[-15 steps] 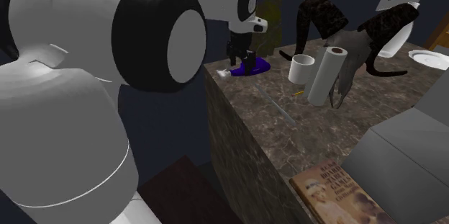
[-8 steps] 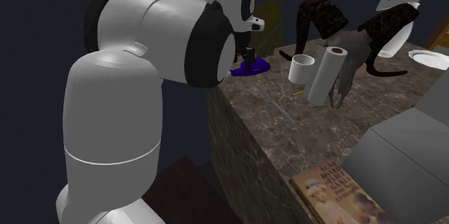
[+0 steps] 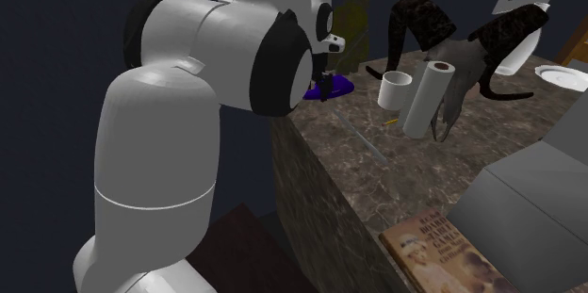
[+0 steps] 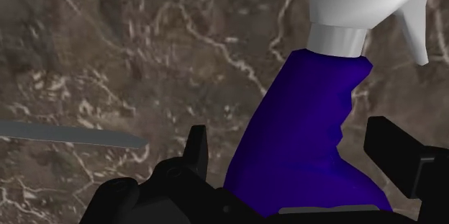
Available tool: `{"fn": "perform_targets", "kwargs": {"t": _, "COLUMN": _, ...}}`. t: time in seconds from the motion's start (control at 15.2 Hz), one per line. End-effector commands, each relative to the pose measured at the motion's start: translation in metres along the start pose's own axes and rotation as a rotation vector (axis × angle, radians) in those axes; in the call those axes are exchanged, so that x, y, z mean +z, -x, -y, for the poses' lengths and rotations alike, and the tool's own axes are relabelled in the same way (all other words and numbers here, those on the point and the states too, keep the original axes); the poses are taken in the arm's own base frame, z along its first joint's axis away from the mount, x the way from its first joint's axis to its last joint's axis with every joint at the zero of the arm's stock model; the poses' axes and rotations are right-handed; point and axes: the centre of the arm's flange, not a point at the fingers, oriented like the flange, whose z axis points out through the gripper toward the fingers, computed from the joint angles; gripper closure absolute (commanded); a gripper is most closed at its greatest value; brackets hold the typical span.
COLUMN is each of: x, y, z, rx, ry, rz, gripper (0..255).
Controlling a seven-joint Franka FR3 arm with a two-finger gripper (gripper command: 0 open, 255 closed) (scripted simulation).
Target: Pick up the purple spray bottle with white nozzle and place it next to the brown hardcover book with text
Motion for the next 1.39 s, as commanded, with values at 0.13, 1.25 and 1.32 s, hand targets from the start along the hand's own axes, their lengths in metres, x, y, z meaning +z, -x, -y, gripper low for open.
{"fn": "perform_targets", "kwargs": {"t": 0.13, "x": 0.001, "y": 0.0, "z": 0.0, "rx": 0.0, "ry": 0.0, "rz": -0.001, "gripper": 0}}
{"fn": "perform_targets", "kwargs": {"t": 1.25, "x": -0.02, "y": 0.0, "z": -0.002, "rx": 0.0, "ry": 0.0, "rz": -0.001, "gripper": 255}}
{"fn": "perform_targets", "kwargs": {"t": 1.32, "x": -0.025, "y": -0.001, "z": -0.002, "rx": 0.0, "ry": 0.0, "rz": -0.001, "gripper": 255}}
